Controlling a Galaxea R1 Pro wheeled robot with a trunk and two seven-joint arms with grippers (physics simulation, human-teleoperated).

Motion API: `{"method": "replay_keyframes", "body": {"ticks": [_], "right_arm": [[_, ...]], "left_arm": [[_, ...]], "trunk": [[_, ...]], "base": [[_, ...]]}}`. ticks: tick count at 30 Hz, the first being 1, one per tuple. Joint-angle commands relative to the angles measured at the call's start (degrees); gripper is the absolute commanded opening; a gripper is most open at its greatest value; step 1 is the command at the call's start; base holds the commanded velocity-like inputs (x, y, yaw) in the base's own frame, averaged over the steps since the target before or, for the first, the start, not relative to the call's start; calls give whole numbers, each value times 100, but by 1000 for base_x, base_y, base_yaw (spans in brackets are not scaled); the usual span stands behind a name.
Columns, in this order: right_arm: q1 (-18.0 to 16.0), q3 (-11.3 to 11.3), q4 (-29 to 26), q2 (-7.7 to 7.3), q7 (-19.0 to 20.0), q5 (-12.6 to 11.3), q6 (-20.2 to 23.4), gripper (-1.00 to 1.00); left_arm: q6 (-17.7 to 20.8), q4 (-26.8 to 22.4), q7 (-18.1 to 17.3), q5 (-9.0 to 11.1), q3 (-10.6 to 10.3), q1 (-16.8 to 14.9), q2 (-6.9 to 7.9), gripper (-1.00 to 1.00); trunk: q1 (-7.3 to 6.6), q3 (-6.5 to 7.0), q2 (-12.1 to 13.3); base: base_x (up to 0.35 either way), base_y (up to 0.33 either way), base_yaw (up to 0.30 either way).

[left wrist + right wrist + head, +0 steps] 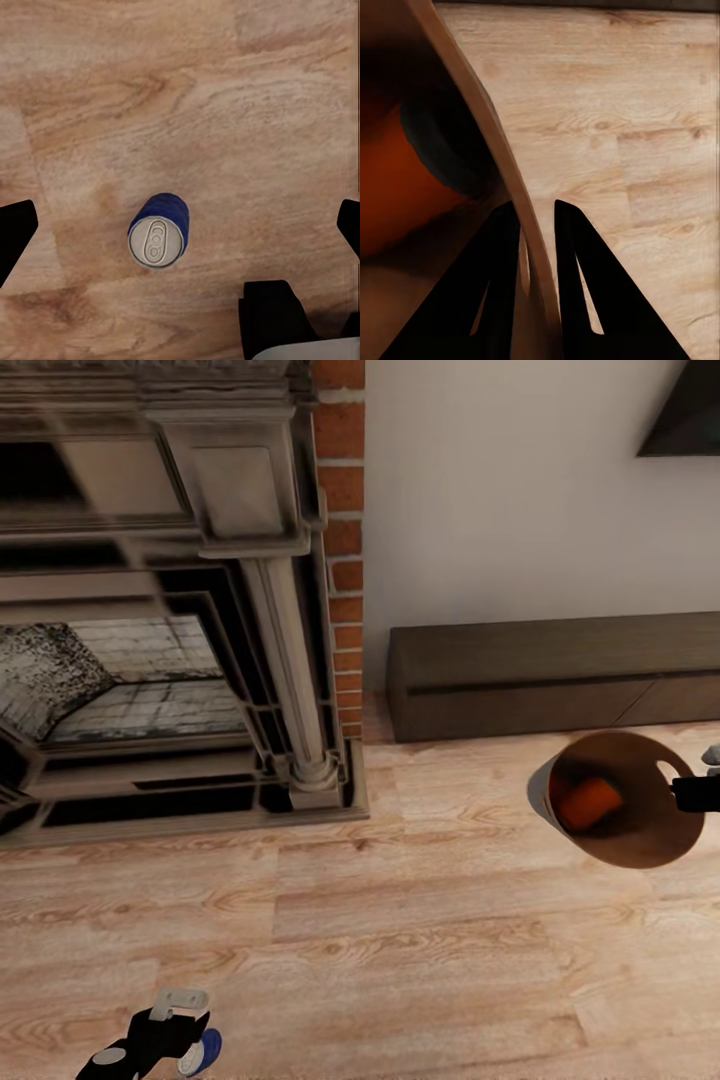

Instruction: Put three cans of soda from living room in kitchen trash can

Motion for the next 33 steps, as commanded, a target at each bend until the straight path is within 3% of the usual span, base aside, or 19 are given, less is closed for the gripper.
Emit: {"method": "replay_keyframes", "body": {"ticks": [1,11,33], "right_arm": [[-4,6,-1,0,35,-45,12,-100],[-1,103,-1,0,35,-45,4,-100],[23,223,-1,5,33,-43,1,-100]], "left_arm": [[-7,-8,0,2,1,2,-5,100],[-25,-17,-22,7,4,9,-4,100],[-34,-4,-29,7,7,10,5,100]], "trunk": [[-1,-9,0],[175,-240,-321],[175,-378,-321]], "base": [[0,0,0],[0,0,0],[-72,0,0]]}}
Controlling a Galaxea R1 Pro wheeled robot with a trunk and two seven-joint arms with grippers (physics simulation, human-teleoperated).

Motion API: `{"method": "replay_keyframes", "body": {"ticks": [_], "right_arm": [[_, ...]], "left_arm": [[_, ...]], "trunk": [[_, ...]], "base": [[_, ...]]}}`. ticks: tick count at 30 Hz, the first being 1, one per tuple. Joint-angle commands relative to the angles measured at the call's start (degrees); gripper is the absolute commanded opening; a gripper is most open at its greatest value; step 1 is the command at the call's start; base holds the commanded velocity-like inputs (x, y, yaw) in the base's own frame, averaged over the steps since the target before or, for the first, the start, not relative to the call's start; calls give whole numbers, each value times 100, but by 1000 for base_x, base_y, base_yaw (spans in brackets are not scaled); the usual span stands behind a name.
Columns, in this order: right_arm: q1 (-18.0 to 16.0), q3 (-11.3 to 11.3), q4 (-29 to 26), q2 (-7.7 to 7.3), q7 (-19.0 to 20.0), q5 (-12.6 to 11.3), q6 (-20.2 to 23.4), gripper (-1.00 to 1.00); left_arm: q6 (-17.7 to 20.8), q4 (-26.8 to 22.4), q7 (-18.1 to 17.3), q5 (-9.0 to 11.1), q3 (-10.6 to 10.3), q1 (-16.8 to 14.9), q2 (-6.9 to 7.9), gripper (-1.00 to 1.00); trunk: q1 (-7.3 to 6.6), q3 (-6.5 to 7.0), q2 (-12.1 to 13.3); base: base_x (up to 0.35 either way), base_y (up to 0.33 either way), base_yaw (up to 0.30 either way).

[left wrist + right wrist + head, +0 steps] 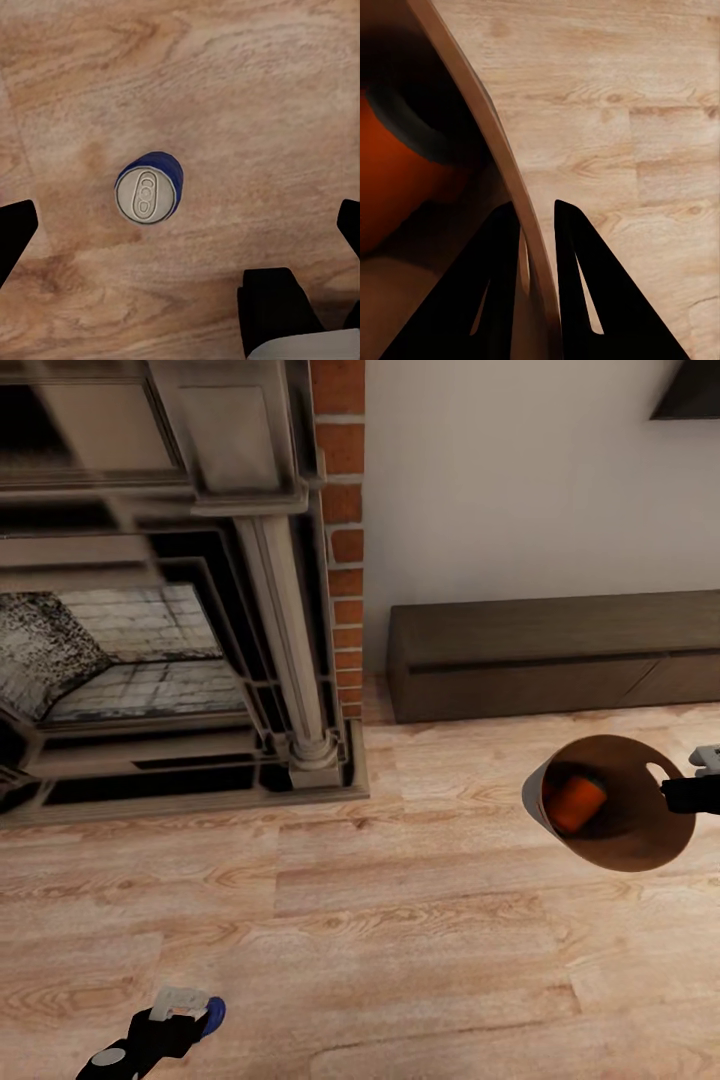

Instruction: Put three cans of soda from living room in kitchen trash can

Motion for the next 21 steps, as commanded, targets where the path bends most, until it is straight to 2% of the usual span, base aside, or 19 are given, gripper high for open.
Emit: {"method": "replay_keyframes", "body": {"ticks": [1,10,12,14,16,17,19,20,21], "right_arm": [[0,7,0,2,36,-55,18,-100],[12,21,-2,4,29,-49,15,-100],[12,21,-5,4,33,-45,14,-100],[15,27,-8,13,36,-44,14,-100],[15,28,-8,16,36,-43,14,-100],[18,29,-9,18,37,-43,14,-100],[21,30,-9,16,37,-42,14,-100],[22,30,-9,18,37,-42,14,-100],[23,30,-9,22,37,-42,14,-100]], "left_arm": [[-3,1,-3,0,-1,1,1,100],[31,-23,-318,-2,-1,-19,15,100],[180,-163,-369,-3,-1,-76,7,100],[1628,-799,-459,-2,-13,-480,15,100],[2487,-1132,-571,-13,-22,-752,21,100],[3436,-1391,-721,-27,-31,-1112,32,100],[4379,-1542,-909,-40,-45,-1550,44,100],[5086,-1587,-1133,-59,-60,-2006,62,100],[5326,-1568,-1240,-70,-66,-2227,80,100]], "trunk": [[-1,-4,0],[-1,-43,0],[-1,-51,0],[-1,-58,0],[-1,-65,0],[-1,-69,0],[-1,-75,0],[-1,-78,0],[-1,-81,0]], "base": [[78,7,0],[242,53,0],[270,19,0],[106,7,0],[59,4,0],[34,2,0],[24,2,0],[14,1,0],[11,1,0]]}}
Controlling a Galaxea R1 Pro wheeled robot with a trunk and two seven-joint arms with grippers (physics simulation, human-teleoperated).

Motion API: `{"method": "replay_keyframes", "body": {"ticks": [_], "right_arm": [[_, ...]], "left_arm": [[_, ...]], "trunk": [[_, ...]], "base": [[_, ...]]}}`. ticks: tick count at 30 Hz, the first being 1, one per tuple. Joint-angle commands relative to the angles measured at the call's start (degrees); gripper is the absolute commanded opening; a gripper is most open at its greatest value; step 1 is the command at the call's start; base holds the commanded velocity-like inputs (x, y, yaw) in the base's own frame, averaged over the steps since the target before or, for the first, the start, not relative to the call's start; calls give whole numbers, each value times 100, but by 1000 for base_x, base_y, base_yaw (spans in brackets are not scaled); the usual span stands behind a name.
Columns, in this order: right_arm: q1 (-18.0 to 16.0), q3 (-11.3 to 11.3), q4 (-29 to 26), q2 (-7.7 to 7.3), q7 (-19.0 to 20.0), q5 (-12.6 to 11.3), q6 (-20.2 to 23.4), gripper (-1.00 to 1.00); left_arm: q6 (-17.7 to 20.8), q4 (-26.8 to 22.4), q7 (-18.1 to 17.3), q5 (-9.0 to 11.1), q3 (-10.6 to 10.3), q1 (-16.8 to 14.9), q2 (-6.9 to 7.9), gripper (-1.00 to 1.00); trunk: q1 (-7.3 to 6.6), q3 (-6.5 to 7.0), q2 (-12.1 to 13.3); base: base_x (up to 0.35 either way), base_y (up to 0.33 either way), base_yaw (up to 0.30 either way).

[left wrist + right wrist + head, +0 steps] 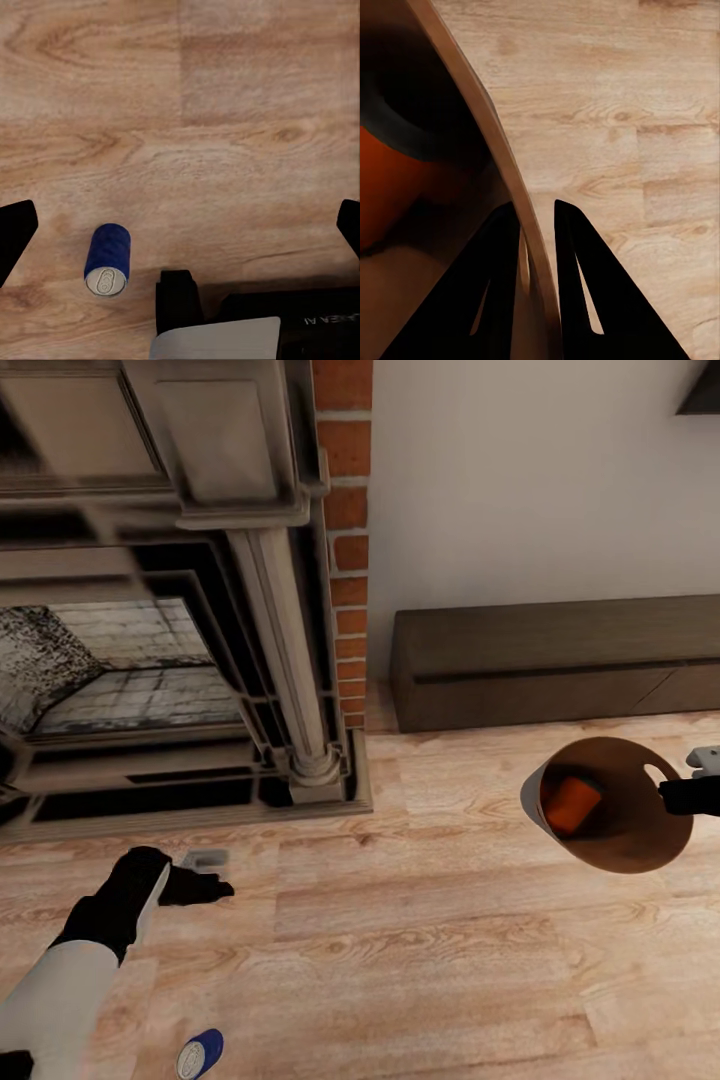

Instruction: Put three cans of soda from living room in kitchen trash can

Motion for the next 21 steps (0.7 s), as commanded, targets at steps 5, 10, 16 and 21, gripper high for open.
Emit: {"method": "replay_keyframes", "body": {"ticks": [5,10,16,21], "right_arm": [[-2,184,0,21,36,-47,31,-100],[-1,354,-3,12,36,-4,35,-100],[-2,416,-4,26,36,14,36,-100],[-1,428,-5,29,36,21,35,-100]], "left_arm": [[691,661,-440,-37,-27,-957,269,100],[691,803,-487,-29,-15,-1073,301,100],[691,863,-503,-9,5,-1108,338,100],[691,885,-508,-15,16,-1113,346,100]], "trunk": [[0,-12,0],[0,-17,0],[0,-18,0],[0,-18,0]], "base": [[4,0,0],[0,0,0],[-113,0,0],[-291,0,0]]}}
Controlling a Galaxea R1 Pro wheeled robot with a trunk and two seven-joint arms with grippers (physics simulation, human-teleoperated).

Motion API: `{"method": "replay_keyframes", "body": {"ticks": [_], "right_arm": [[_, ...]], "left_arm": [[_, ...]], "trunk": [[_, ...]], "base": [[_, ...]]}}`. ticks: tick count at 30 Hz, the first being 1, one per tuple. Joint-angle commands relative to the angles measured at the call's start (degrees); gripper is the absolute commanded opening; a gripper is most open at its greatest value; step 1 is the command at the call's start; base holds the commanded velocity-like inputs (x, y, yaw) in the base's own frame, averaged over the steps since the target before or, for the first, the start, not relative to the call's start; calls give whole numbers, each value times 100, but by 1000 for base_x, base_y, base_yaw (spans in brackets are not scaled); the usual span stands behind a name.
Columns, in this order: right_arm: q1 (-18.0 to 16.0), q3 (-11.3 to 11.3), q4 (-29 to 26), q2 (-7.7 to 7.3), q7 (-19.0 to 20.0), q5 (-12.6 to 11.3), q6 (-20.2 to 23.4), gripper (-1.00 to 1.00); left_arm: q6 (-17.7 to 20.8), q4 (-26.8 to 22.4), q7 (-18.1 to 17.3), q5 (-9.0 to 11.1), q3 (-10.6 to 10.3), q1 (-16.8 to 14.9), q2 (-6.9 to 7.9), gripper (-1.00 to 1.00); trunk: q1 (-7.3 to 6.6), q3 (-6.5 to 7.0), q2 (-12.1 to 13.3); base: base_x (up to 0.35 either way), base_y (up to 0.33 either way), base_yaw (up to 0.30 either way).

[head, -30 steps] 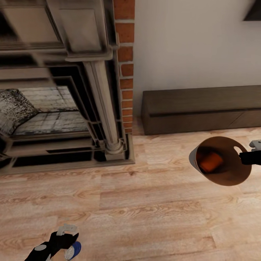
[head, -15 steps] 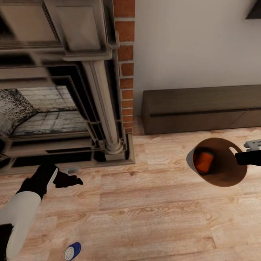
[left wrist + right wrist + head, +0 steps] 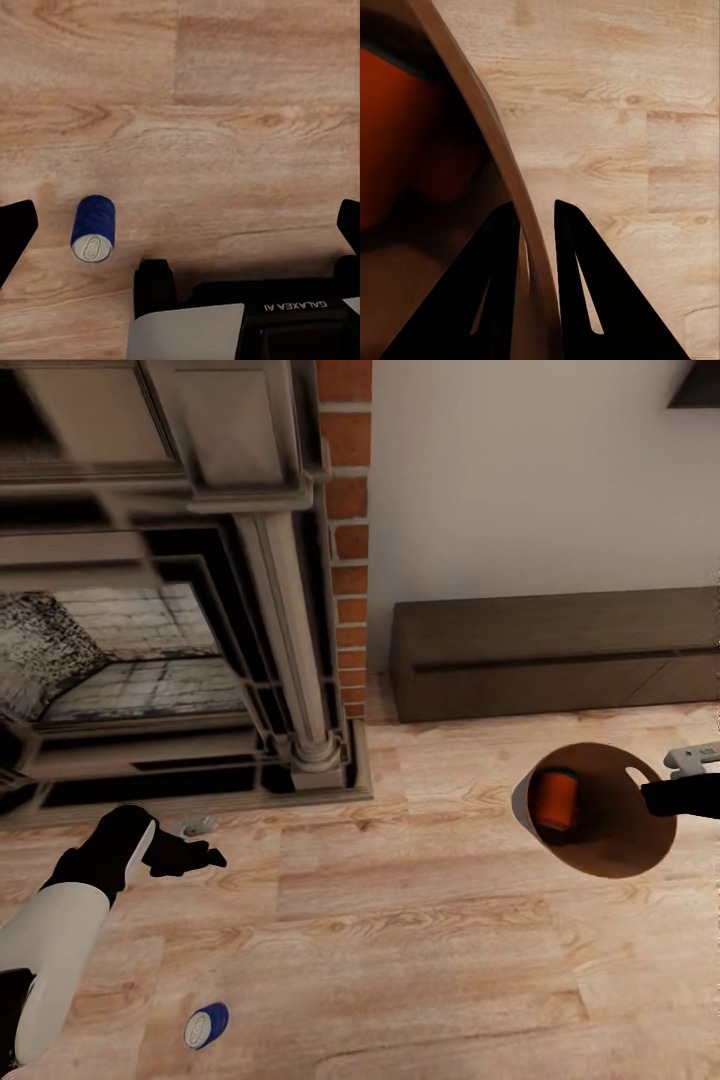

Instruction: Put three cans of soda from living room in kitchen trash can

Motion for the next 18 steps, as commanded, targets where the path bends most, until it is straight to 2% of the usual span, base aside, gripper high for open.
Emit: {"method": "replay_keyframes", "body": {"ticks": [1,10,14,18], "right_arm": [[-4,-1,-1,-2,34,-51,20,-100],[-3,1,-3,-10,32,-50,22,-100],[-3,1,0,-18,30,-50,24,-100],[-3,1,1,-11,31,-50,26,-100]], "left_arm": [[0,1,0,0,1,0,1,100],[0,8,-4,3,10,-3,8,100],[0,7,-11,4,12,-19,26,100],[0,9,-13,-3,12,-25,40,100]], "trunk": [[0,0,0],[0,0,0],[0,0,0],[0,0,0]], "base": [[-315,0,0],[-319,17,0],[-228,195,0],[-98,272,-9]]}}
